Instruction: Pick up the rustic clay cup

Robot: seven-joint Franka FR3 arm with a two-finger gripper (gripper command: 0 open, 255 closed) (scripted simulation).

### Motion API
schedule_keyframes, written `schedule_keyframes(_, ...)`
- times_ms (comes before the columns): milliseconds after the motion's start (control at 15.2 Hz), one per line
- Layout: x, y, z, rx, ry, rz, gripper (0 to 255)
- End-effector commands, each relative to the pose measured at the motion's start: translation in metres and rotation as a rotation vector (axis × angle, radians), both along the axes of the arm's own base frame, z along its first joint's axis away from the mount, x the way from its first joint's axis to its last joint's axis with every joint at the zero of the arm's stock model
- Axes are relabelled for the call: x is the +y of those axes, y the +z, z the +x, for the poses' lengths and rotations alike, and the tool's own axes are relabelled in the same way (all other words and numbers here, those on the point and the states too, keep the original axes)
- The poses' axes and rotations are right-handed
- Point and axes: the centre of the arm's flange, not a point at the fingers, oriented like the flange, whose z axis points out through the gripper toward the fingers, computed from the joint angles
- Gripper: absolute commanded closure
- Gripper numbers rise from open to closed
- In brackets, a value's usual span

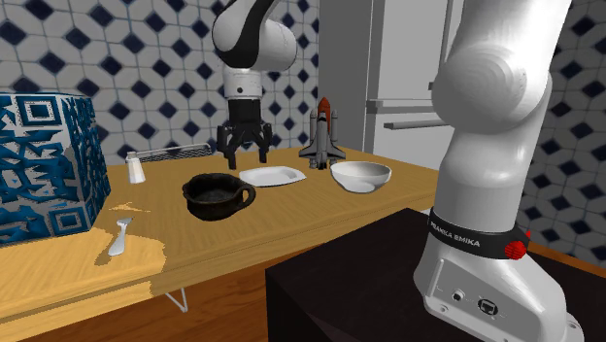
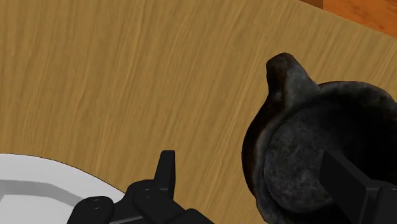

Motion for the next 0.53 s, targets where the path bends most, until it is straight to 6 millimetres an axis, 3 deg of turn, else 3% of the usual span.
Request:
schedule_keyframes(0,0.014,-0.017,0.011,-0.011,0.001,0.014,0)
schedule_keyframes(66,0.022,-0.024,0.017,-0.016,0.002,0.02,0)
schedule_keyframes(462,0.022,-0.051,0.018,-0.016,0.002,0.02,0)
